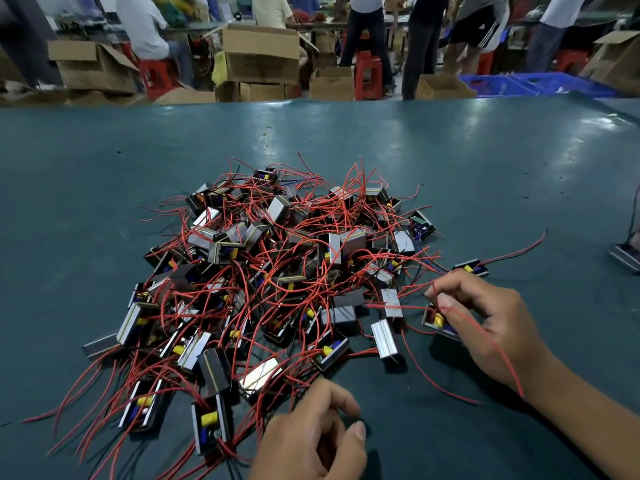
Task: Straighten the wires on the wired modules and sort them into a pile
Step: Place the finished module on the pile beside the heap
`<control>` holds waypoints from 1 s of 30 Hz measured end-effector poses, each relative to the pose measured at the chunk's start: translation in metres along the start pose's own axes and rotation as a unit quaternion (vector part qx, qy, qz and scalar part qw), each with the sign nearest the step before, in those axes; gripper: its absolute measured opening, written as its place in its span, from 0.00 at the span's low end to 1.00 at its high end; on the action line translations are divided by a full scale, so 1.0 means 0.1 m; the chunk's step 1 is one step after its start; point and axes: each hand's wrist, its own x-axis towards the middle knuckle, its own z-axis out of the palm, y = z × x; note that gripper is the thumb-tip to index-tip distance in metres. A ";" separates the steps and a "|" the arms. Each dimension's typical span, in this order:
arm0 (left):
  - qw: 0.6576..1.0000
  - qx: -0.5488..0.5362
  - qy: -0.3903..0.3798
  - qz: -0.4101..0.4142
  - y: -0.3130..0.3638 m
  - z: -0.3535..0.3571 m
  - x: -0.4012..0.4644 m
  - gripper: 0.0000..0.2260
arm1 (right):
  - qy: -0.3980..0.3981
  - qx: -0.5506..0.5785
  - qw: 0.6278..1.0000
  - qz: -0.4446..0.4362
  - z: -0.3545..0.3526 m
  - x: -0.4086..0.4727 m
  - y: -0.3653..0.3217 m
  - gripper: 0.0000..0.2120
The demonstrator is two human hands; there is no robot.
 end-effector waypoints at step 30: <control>0.953 -0.299 -0.005 0.042 0.06 -0.07 0.19 0.18 | -0.061 -0.291 0.944 0.145 -0.33 0.29 -0.23 0.09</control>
